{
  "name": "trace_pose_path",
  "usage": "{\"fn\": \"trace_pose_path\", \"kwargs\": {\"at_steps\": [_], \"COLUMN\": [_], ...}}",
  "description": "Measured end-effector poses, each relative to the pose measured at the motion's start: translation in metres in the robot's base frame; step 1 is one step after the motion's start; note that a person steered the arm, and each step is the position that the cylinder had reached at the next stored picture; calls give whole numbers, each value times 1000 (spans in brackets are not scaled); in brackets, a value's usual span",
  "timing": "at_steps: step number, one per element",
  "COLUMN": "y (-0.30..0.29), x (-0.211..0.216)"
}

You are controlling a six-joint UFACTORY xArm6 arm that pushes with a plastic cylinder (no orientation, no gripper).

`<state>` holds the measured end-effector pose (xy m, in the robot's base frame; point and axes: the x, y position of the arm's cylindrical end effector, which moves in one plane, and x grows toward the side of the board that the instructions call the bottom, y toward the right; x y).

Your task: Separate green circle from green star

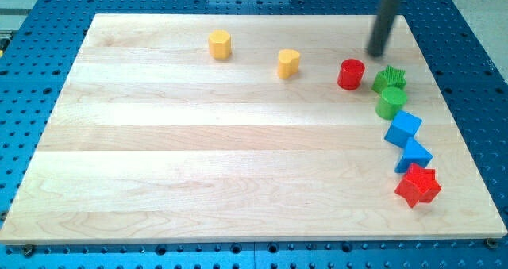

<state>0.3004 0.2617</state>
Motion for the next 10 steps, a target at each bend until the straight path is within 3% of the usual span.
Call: {"fn": "trace_pose_path", "kwargs": {"at_steps": [1, 2, 5, 7, 10], "y": [36, 32, -49, 6, -94], "x": [27, 51, 85, 94, 134]}}
